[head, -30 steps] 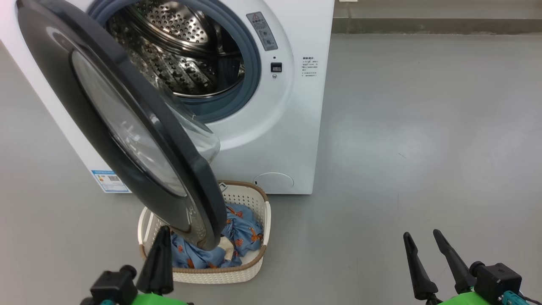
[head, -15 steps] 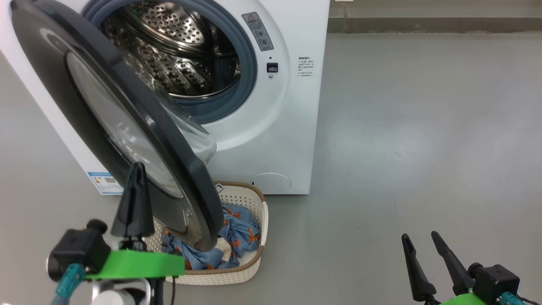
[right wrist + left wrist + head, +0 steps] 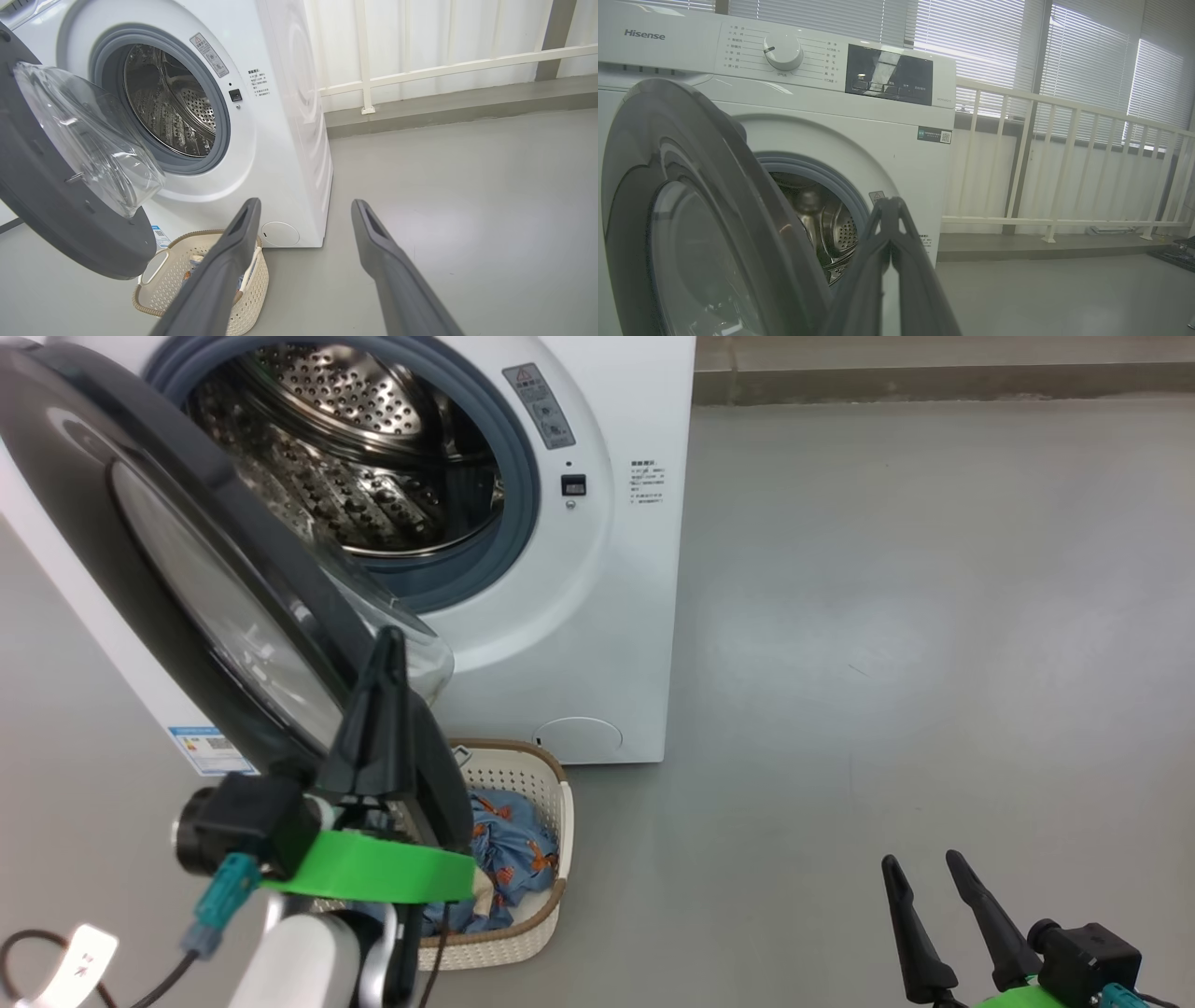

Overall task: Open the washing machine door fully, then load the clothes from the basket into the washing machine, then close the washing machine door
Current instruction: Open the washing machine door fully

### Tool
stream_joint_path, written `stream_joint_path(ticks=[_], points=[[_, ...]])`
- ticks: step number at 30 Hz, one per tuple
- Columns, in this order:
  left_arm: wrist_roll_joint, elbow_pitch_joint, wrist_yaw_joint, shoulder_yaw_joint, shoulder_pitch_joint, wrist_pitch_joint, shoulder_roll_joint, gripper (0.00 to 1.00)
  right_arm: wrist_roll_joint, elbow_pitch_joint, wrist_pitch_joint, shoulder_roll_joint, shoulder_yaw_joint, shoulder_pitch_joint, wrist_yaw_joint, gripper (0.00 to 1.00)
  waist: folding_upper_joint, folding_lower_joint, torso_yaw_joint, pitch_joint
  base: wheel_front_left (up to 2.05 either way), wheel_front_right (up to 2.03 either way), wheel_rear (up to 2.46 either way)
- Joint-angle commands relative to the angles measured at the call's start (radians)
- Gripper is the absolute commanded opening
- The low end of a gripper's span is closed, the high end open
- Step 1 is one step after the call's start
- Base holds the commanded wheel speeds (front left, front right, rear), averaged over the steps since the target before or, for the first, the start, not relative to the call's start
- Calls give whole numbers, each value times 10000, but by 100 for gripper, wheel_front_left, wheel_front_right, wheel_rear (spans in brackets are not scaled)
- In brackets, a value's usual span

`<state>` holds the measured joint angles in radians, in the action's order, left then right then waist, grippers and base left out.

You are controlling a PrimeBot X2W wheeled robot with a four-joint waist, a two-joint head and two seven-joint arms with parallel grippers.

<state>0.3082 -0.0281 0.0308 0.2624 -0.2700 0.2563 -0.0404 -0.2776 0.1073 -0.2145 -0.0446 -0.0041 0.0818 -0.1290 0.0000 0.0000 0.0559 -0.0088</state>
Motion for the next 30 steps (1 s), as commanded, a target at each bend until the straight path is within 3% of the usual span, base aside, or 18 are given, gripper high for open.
stream_joint_path(ticks=[1, 16, 30], points=[[114, -31, 70, -91, -563, 55, -98, 0, -46, -199, -123, -56, 306, -415, -17, 100, 0, 0, -73, 12, 0, 0, 0], [1288, 2680, 185, 1219, -1183, 55, -98, 0, -88, -6, -203, -56, 451, -499, -17, 100, 0, 0, -420, 6, 0, 0, 0], [2347, 4773, 289, 1541, -1832, 55, -98, 0, -105, 36, -219, -56, 508, -526, -17, 100, 0, 0, -592, 6, 0, 0, 0]])
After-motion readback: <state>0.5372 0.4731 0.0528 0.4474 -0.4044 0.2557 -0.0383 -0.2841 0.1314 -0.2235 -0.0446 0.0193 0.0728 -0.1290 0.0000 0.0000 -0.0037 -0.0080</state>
